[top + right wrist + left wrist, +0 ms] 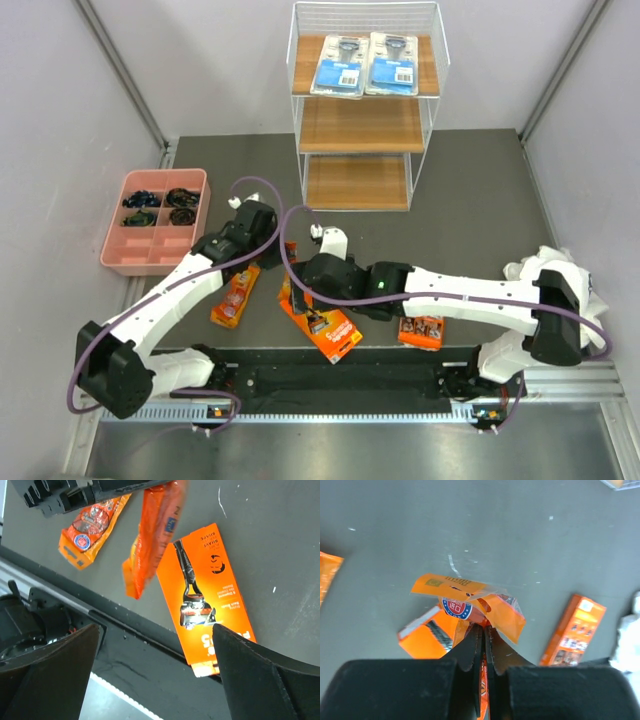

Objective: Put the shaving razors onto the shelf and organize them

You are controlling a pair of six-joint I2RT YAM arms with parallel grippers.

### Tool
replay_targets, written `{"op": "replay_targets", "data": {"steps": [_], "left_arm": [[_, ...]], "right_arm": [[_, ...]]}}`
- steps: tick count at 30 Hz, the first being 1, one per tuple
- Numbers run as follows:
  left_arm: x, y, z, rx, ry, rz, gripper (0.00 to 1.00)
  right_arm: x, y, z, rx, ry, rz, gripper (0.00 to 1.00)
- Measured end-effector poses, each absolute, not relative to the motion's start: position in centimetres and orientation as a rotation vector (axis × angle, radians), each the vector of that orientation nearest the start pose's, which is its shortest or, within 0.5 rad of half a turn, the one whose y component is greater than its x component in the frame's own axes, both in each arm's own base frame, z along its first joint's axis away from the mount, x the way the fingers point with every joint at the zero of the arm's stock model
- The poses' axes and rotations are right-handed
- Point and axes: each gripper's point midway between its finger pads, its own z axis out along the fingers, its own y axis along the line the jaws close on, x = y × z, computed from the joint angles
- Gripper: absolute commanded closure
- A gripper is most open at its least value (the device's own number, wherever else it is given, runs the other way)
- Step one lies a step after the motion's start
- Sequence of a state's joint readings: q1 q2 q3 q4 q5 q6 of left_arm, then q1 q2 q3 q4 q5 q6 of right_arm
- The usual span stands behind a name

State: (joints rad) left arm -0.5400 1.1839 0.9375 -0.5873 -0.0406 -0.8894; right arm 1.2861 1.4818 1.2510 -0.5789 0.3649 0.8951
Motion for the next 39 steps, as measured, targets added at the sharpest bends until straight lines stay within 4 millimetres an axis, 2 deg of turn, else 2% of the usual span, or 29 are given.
{"op": "replay_targets", "data": {"steps": [6, 13, 17, 19, 24, 28, 31, 39], "left_arm": [[26.5, -20.0, 17.1, -0.533, 2.415, -0.749, 1.0], [26.7, -21.2, 19.7, -0.576, 2.335, -0.912, 1.0], [26.5, -21.7, 19.7, -0.59, 2.336, -0.958, 1.0], [26.4, -21.9, 19.4, -0.599, 2.341, -0.98, 1.0], [26.1, -22.2, 18.8, -0.628, 2.353, -1.021, 1.0], [26.1, -22.3, 19.0, -0.643, 2.336, -1.055, 1.0], [26.2, -22.3, 19.4, -0.655, 2.321, -1.077, 1.0], [26.0, -21.9, 18.9, -0.722, 2.304, -1.143, 1.0]], "right_arm": [[15.3, 37.9, 18.0, -0.219, 2.349, 0.613, 0.17], [16.4, 37.8, 18.5, -0.15, 2.304, 0.592, 0.35], [16.9, 37.7, 18.5, -0.114, 2.287, 0.577, 0.58], [17.2, 37.5, 18.4, -0.095, 2.276, 0.559, 0.64], [17.8, 37.3, 18.5, -0.047, 2.256, 0.543, 0.72], [18.0, 37.2, 18.4, -0.029, 2.248, 0.526, 0.89], [18.2, 37.1, 18.0, -0.023, 2.247, 0.507, 0.99], [18.4, 37.0, 16.9, -0.035, 2.259, 0.453, 0.99]]}}
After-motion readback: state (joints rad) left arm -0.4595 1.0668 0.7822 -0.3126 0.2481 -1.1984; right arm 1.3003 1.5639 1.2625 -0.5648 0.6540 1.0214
